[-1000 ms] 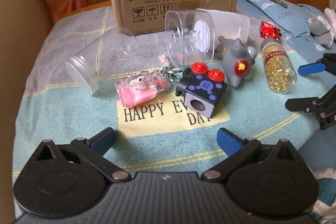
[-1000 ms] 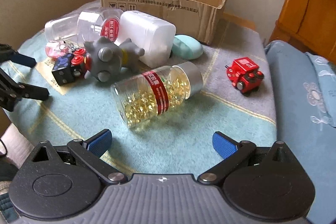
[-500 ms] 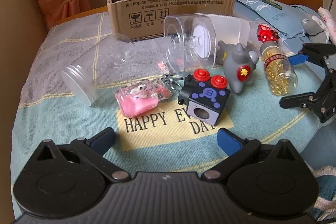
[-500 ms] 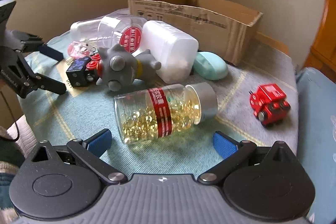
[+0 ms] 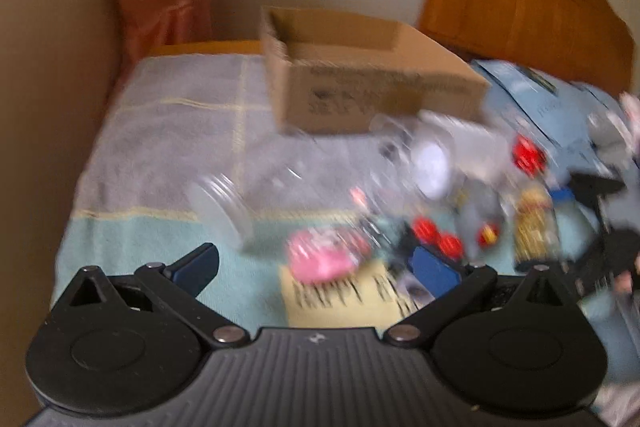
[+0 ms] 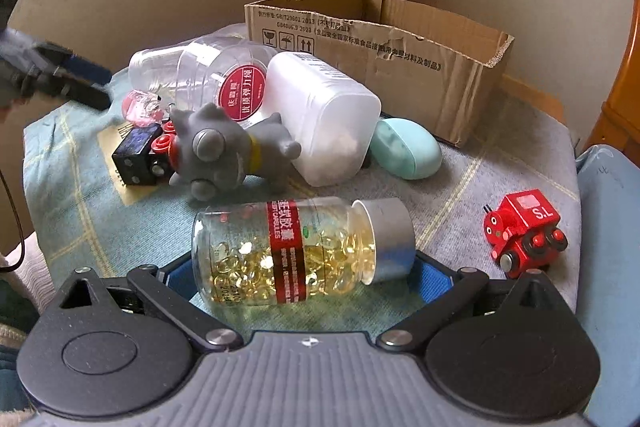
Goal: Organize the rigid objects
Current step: 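Reach the left tool to the clear jar while the right tool reaches the capsule bottle, then close the left tool on the clear jar while the right tool grasps the capsule bottle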
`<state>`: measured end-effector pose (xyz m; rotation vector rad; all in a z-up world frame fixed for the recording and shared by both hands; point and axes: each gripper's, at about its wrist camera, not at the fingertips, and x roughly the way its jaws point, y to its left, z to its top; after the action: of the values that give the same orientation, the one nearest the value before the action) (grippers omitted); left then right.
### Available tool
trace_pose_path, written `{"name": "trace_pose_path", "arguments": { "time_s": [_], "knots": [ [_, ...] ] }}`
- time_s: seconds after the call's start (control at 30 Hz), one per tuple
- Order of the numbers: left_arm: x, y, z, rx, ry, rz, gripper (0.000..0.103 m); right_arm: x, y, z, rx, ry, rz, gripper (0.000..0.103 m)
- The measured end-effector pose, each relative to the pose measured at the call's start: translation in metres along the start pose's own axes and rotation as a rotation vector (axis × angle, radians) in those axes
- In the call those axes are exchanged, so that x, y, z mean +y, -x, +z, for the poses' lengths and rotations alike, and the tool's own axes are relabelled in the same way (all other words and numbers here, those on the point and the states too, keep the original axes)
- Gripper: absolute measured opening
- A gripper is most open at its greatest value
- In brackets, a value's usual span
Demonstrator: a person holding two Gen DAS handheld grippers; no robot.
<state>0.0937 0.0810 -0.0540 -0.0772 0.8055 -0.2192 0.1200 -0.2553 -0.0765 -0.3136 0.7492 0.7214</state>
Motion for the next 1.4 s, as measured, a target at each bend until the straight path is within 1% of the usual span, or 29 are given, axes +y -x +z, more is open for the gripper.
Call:
{"name": "trace_pose_path", "arguments": {
  "time_s": [0.1, 0.17, 0.23, 0.3, 0.37, 0.4, 0.47, 0.53, 0.6, 0.9, 1.0, 1.07, 1.13, 1.3, 1.4],
  "knots": [
    [0.012, -0.005, 0.016, 0.013, 0.11, 0.037, 0.102, 0.001, 0.0, 0.0, 0.0, -0.009, -0.011, 0.103],
    [0.022, -0.01, 0.026, 0.031, 0.197, 0.037, 0.102, 0.002, 0.001, -0.001, 0.0, -0.015, -0.017, 0.103],
    [0.028, -0.017, 0.036, 0.067, 0.277, 0.026, 0.102, 0.003, 0.0, 0.0, 0.004, -0.019, -0.022, 0.103],
    [0.029, -0.026, 0.043, 0.118, 0.302, 0.017, 0.102, 0.003, 0.0, 0.001, 0.01, -0.022, -0.027, 0.103],
    [0.026, -0.033, 0.046, 0.164, 0.321, 0.056, 0.102, 0.004, 0.001, 0.001, 0.012, -0.025, -0.031, 0.103],
    [0.026, -0.036, 0.047, 0.177, 0.343, 0.062, 0.102, 0.004, 0.001, 0.001, 0.01, -0.025, -0.032, 0.103],
    [0.027, -0.042, 0.047, 0.198, 0.39, 0.027, 0.102, 0.004, 0.001, 0.0, 0.005, -0.026, -0.033, 0.103],
    [0.025, -0.049, 0.05, 0.212, 0.418, 0.021, 0.102, 0.004, 0.001, -0.001, -0.001, -0.026, -0.033, 0.103],
    [0.024, -0.056, 0.056, 0.208, 0.418, 0.049, 0.102, 0.004, 0.001, -0.001, -0.002, -0.025, -0.033, 0.103],
    [0.021, -0.079, 0.082, 0.193, 0.357, 0.167, 0.102, 0.005, 0.002, 0.0, 0.003, -0.002, -0.019, 0.103],
    [0.018, -0.084, 0.084, 0.173, 0.358, 0.213, 0.102, 0.004, 0.001, 0.003, 0.011, 0.021, -0.003, 0.103],
    [0.017, -0.087, 0.084, 0.162, 0.378, 0.241, 0.102, 0.003, -0.001, 0.004, 0.017, 0.038, 0.006, 0.103],
    [0.013, -0.088, 0.084, 0.139, 0.393, 0.253, 0.102, 0.004, -0.001, 0.006, 0.021, 0.053, 0.012, 0.103],
    [0.01, -0.096, 0.084, 0.122, 0.392, 0.305, 0.102, 0.008, -0.003, 0.011, 0.03, 0.079, 0.007, 0.103],
    [0.008, -0.1, 0.084, 0.119, 0.367, 0.332, 0.102, 0.01, -0.004, 0.014, 0.041, 0.093, 0.005, 0.103]
  ]
}}
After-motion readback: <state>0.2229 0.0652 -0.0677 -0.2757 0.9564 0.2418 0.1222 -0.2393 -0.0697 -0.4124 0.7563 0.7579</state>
